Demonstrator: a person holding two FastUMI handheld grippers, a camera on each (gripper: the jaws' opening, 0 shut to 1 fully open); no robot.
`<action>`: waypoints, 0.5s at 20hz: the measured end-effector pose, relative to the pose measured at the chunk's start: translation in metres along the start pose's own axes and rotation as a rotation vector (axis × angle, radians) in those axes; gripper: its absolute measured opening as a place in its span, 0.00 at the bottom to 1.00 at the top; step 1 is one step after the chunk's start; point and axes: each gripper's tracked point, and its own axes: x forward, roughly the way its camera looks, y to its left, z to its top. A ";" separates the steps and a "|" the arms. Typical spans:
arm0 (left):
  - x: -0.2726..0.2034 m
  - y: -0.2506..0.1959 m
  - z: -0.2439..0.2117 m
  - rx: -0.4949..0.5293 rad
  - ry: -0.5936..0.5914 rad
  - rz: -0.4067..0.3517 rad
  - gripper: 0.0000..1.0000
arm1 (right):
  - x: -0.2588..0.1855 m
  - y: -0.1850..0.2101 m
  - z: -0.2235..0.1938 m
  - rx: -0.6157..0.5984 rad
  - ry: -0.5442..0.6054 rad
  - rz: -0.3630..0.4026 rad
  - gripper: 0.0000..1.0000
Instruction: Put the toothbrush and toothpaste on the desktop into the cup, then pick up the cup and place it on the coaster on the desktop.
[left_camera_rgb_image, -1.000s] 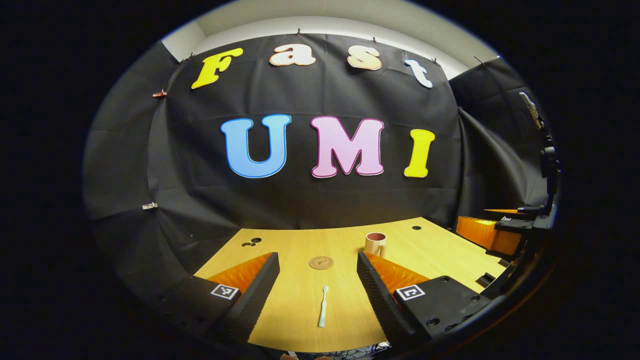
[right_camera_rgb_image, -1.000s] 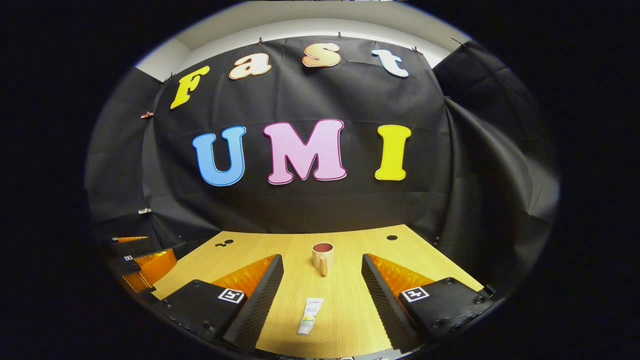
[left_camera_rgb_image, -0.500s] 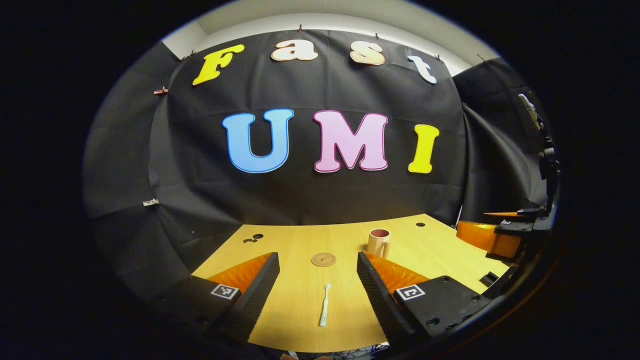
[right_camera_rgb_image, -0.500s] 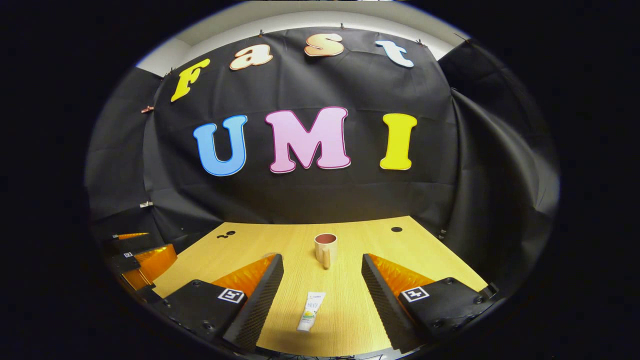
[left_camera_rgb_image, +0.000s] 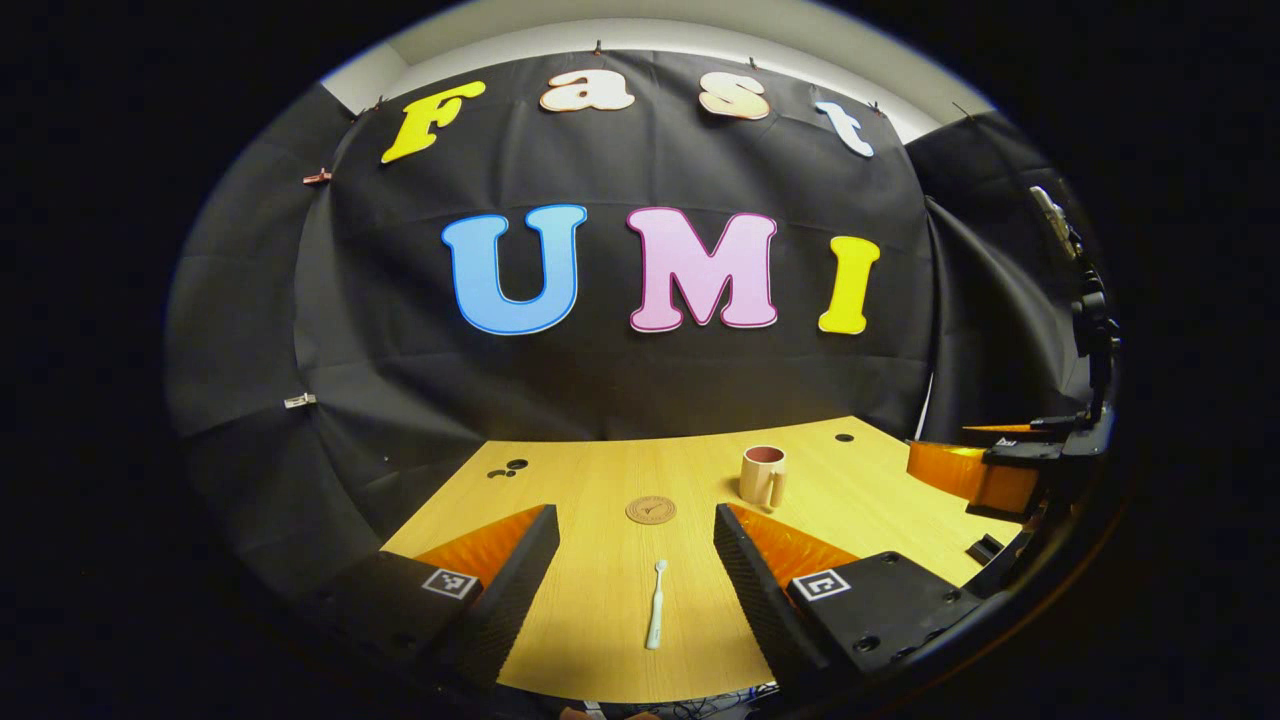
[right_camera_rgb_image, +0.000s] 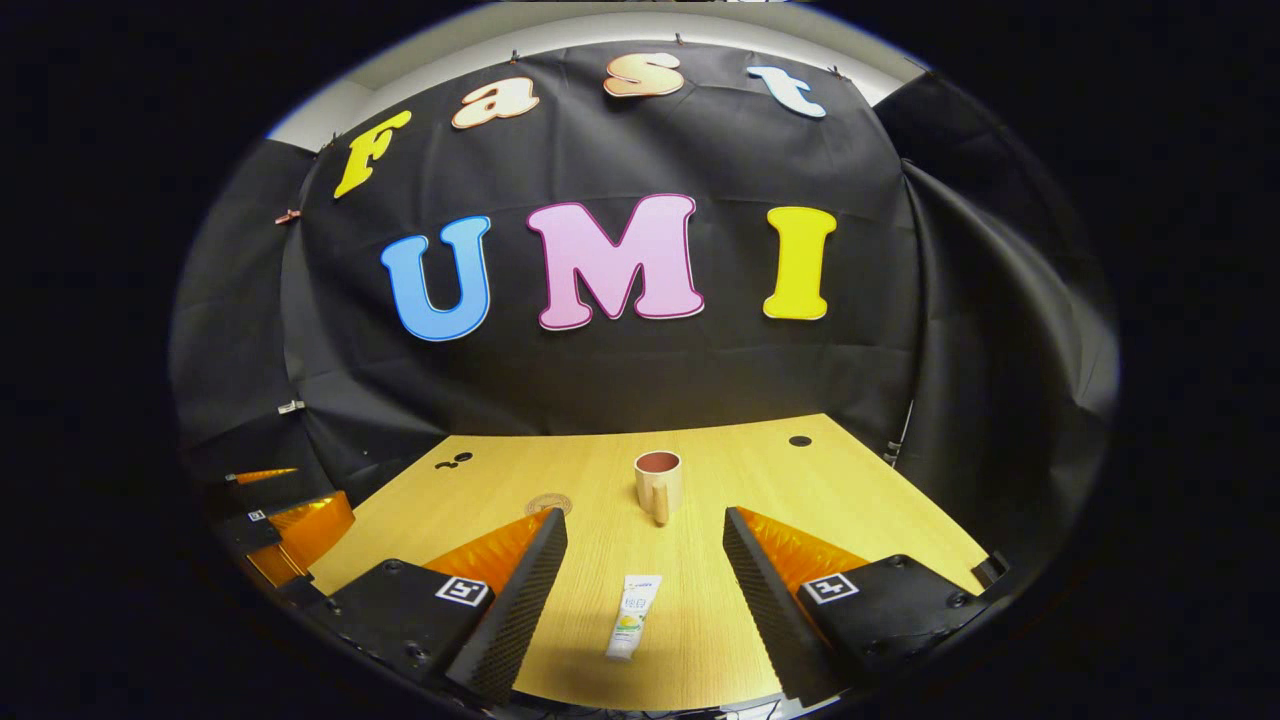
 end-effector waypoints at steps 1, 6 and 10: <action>0.002 0.002 -0.001 -0.003 0.005 0.004 0.98 | 0.004 0.001 -0.003 -0.002 0.012 0.000 0.96; 0.007 0.018 -0.010 -0.010 0.029 0.051 0.98 | 0.025 -0.002 -0.028 0.004 0.106 -0.008 0.96; 0.010 0.033 -0.017 -0.025 0.050 0.096 0.98 | 0.049 0.000 -0.051 0.031 0.208 -0.006 0.96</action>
